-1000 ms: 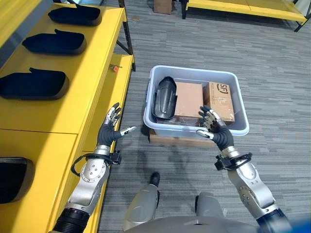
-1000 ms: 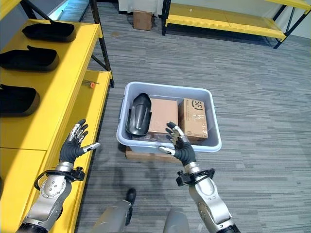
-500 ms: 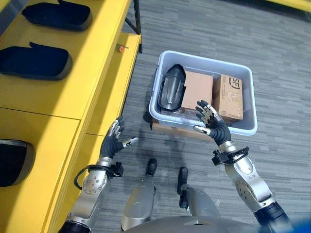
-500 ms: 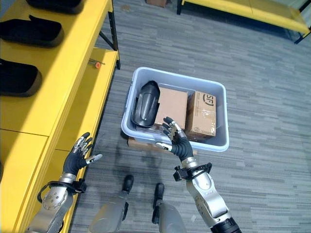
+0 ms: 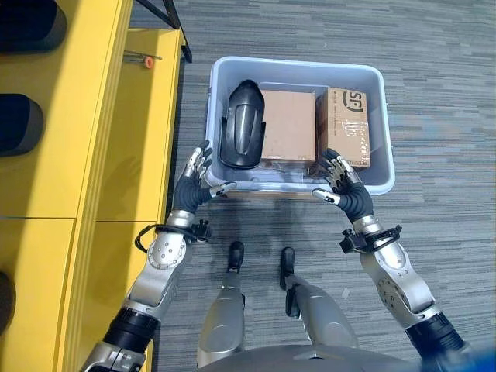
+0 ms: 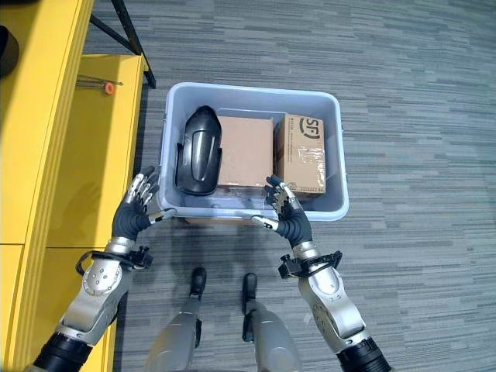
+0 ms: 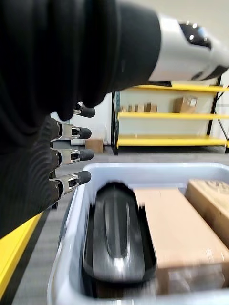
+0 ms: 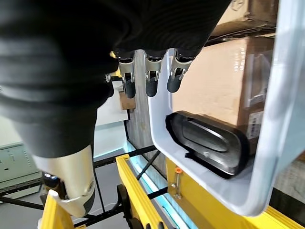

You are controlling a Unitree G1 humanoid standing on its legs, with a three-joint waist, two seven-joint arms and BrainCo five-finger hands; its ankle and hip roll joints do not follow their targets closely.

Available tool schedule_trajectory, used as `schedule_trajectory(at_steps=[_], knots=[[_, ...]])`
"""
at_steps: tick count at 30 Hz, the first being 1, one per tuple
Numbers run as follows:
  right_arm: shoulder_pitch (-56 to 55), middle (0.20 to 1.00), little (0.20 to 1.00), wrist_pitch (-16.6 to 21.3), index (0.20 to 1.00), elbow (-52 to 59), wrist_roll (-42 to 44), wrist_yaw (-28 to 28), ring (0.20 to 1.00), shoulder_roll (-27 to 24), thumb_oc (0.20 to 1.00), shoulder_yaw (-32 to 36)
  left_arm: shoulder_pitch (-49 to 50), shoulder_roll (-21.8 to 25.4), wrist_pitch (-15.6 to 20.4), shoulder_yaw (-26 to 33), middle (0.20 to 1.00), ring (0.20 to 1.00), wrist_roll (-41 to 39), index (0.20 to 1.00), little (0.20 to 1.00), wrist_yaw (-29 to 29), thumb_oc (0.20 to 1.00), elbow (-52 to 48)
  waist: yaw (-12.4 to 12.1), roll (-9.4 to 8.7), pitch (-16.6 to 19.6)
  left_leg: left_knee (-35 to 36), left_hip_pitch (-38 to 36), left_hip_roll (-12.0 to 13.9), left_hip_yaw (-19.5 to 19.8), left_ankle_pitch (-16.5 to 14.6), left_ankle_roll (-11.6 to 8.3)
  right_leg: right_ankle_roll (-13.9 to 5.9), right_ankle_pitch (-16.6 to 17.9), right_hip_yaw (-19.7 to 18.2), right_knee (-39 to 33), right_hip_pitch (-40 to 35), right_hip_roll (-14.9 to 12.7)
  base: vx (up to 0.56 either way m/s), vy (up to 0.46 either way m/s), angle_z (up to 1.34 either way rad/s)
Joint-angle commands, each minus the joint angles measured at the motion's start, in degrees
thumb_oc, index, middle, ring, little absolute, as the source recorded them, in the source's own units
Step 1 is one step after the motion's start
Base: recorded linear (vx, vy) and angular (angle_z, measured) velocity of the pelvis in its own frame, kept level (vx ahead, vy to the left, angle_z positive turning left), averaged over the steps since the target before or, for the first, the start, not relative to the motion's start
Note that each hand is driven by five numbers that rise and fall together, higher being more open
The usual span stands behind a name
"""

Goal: Move parts from the plastic box to the shelf.

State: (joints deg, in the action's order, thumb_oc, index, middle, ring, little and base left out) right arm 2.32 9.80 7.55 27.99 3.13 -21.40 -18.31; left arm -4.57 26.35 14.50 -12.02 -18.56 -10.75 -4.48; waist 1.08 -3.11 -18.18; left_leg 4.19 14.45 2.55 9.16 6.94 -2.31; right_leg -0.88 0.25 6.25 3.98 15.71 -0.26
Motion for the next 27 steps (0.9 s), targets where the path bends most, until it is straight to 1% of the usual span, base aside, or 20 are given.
schedule_trajectory(at_steps=[1, 2, 4, 5, 6, 8, 9, 11, 15, 16, 18, 21, 24, 27], knots=[[-0.6, 1.0, 1.0, 4.5, 1.0, 5.7, 0.9, 0.7, 1.0, -0.5, 1.0, 0.6, -0.1, 1.1, 4.4, 0.4, 1.0, 1.0, 2.4, 1.0, 1.0, -2.0, 1.0, -4.9, 0.0, -1.21, 2.4, 0.8, -4.3, 6.2, 2.3, -4.7, -0.89, -6.4, 1.0, -2.8, 4.3, 4.1, -7.1, 0.02, -0.001, -0.18], [-0.4, 1.0, 1.0, 4.6, 1.0, 5.8, 1.4, 0.9, 1.0, -0.3, 1.0, 0.2, -2.7, 1.1, 4.6, 0.3, 1.0, 1.0, 3.7, 1.0, 1.0, -3.5, 1.0, -5.0, 0.5, -1.15, 2.3, 0.8, -4.2, 6.3, 1.7, -4.8, -0.98, -6.39, 1.2, -3.5, 4.1, 4.7, -6.9, 0.02, -0.002, -0.14], [-0.1, 1.0, 1.0, 4.8, 1.0, 6.0, 1.7, 0.9, 1.0, -0.4, 1.0, -0.2, -4.9, 0.8, 4.7, 0.0, 1.0, 1.0, 4.4, 1.0, 1.0, -4.8, 1.0, -4.6, 0.7, -1.11, 2.2, 0.7, -4.1, 6.4, 1.3, -4.9, -1.1, -6.39, 1.4, -4.0, 3.9, 5.2, -6.7, 0.01, -0.001, -0.26], [0.0, 1.0, 1.0, 4.7, 1.0, 6.0, 1.6, 1.0, 1.0, -0.5, 1.0, -0.6, -8.0, 0.5, 4.5, -0.1, 1.0, 1.0, 6.1, 1.0, 1.0, -6.8, 1.0, -3.0, 1.3, -1.14, 2.1, 0.8, -4.0, 6.5, 0.7, -5.0, -1.32, -6.37, 1.7, -4.6, 3.5, 5.3, -6.6, 0.01, -0.001, -0.27], [0.1, 1.0, 1.0, 4.6, 1.0, 6.1, 1.6, 1.0, 1.0, -0.6, 1.0, -0.7, -8.9, 0.4, 4.6, -0.2, 1.0, 1.0, 6.6, 1.0, 1.0, -7.3, 1.0, -2.2, 1.4, -1.1, 2.1, 0.8, -4.0, 6.5, 0.5, -5.0, -1.37, -6.35, 1.7, -4.8, 3.3, 5.4, -6.5, 0.01, -0.003, -0.1], [0.5, 1.0, 1.0, 4.8, 1.0, 6.1, 1.7, 0.9, 1.0, -1.0, 1.0, -1.0, -13.1, 0.1, 4.6, -0.7, 1.0, 1.0, 7.8, 1.0, 1.0, -9.5, 1.0, 1.0, 2.1, -1.18, 2.1, 0.8, -3.8, 6.6, -0.2, -5.0, -1.61, -6.31, 2.1, -5.6, 2.9, 6.0, -6.3, -0.01, 0.006, -0.2], [0.9, 1.0, 1.0, 4.9, 1.0, 6.2, 2.1, 0.9, 1.0, -1.1, 1.0, -1.4, -17.0, 0.0, 4.3, -1.1, 1.0, 1.0, 9.1, 1.0, 1.0, -11.8, 1.0, 4.6, 2.9, -1.26, 2.0, 0.8, -3.7, 6.8, -0.7, -5.0, -1.85, -6.31, 2.4, -6.2, 2.6, 6.5, -6.1, -0.02, 0.001, -0.24], [1.3, 1.0, 1.0, 5.0, 1.0, 6.2, 2.2, 0.8, 1.0, -1.3, 1.0, -1.9, -21.5, -0.5, 4.0, -1.6, 1.0, 1.0, 10.6, 1.0, 1.0, -14.5, 1.0, 9.1, 3.8, -1.35, 1.6, 0.8, -3.3, 6.9, -1.4, -4.9, -2.15, -6.26, 2.7, -7.0, 2.2, 7.2, -5.9, -0.02, -0.005, -0.17], [1.8, 1.0, 1.0, 5.2, 1.0, 5.9, 2.7, 0.7, 1.0, -1.3, 1.0, -2.7, -25.4, -0.6, 3.3, -2.1, 1.0, 1.0, 11.8, 1.0, 1.0, -16.9, 1.0, 14.0, 4.8, -1.44, 1.0, 0.8, -3.1, 7.2, -2.1, -4.8, -2.49, -6.24, 2.9, -7.5, 2.3, 8.1, -5.6, -0.01, -0.006, -0.14], [2.0, 1.0, 1.0, 5.3, 1.0, 6.0, 2.8, 0.7, 1.0, -1.3, 1.0, -2.9, -27.4, -0.9, 3.0, -2.2, 1.0, 1.0, 11.8, 1.0, 1.0, -18.2, 1.0, 17.1, 5.2, -1.59, 0.7, 0.8, -3.0, 7.3, -2.6, -4.7, -2.68, -6.25, 3.1, -7.7, 2.3, 8.5, -5.4, -0.01, -0.013, -0.1], [2.1, 1.0, 1.0, 5.3, 1.0, 5.9, 2.8, 0.7, 1.0, -1.3, 1.0, -3.0, -28.2, -0.9, 2.9, -2.3, 1.0, 1.0, 11.8, 1.0, 1.0, -18.7, 1.0, 17.9, 5.4, -1.68, 0.6, 0.8, -2.9, 7.4, -2.6, -4.7, -2.75, -6.25, 3.1, -7.7, 2.2, 8.7, -5.3, -0.01, -0.015, -0.06], [2.4, 1.0, 1.0, 5.7, 1.0, 5.7, 3.2, 1.0, 1.0, -1.2, 1.0, -3.6, -30.7, -0.5, 2.4, -1.2, 1.0, 1.0, 11.5, 1.0, 1.0, -21.1, 1.0, 22.6, 6.1, -2.34, 0.0, 0.8, -2.3, 7.8, -3.1, -4.4, -3.05, -6.31, 3.4, -7.9, 2.2, 9.8, -5.0, -0.01, -0.019, -0.06], [2.4, 1.0, 1.0, 5.9, 1.0, 5.6, 3.2, 1.1, 1.0, -1.2, 1.0, -3.7, -31.0, -0.9, 2.6, -0.7, 1.0, 1.0, 10.5, 1.0, 1.0, -21.8, 1.0, 24.0, 6.4, -2.6, -0.3, 0.8, -2.0, 8.0, -3.2, -4.3, -3.2, -6.28, 3.5, -8.0, 2.2, 10.0, -4.8, 0.0, -0.014, -0.08], [2.4, 1.0, 1.0, 6.3, 1.0, 5.8, 3.5, 1.3, 1.0, -1.5, 1.0, -3.9, -31.8, -0.8, 2.4, 0.8, 1.0, 1.0, 10.2, 1.0, 1.0, -23.9, 1.0, 26.7, 6.7, -3.41, -1.1, 0.8, -1.1, 8.5, -3.2, -3.9, -3.49, -6.22, 3.5, -8.0, 2.2, 10.9, -4.7, -0.01, -0.031, -0.05]])
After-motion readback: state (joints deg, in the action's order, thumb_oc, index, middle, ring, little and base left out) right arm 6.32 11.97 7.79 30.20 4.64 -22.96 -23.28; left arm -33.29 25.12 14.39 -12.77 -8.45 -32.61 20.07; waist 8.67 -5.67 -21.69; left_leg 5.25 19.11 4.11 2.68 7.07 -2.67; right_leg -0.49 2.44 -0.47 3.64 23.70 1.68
